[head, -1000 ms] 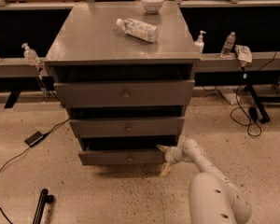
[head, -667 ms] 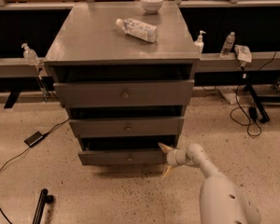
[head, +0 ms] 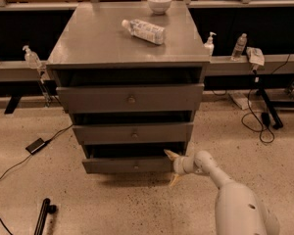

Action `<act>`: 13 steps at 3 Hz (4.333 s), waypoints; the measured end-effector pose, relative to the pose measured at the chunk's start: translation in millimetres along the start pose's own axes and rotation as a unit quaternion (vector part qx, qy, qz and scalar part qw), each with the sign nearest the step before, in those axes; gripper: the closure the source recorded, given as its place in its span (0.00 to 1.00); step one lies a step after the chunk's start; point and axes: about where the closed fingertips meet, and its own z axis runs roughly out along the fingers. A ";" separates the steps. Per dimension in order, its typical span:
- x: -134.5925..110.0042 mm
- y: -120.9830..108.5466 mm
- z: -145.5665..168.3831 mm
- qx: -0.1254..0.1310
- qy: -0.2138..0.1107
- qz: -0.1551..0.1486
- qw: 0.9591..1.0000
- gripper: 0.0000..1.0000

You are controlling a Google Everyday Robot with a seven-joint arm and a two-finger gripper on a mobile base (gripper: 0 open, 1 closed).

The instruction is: Open bottom drawer

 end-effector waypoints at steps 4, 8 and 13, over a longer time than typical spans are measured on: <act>34.5 -18.0 19.4 -0.041 0.054 -0.002 0.998 0.16; 35.0 -9.3 24.9 -0.072 0.044 0.006 0.996 0.58; 35.7 -4.9 19.9 -0.072 0.044 0.014 0.996 0.70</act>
Offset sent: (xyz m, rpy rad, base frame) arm 0.0512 -0.0259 -0.0038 -0.1744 -0.0111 -0.0578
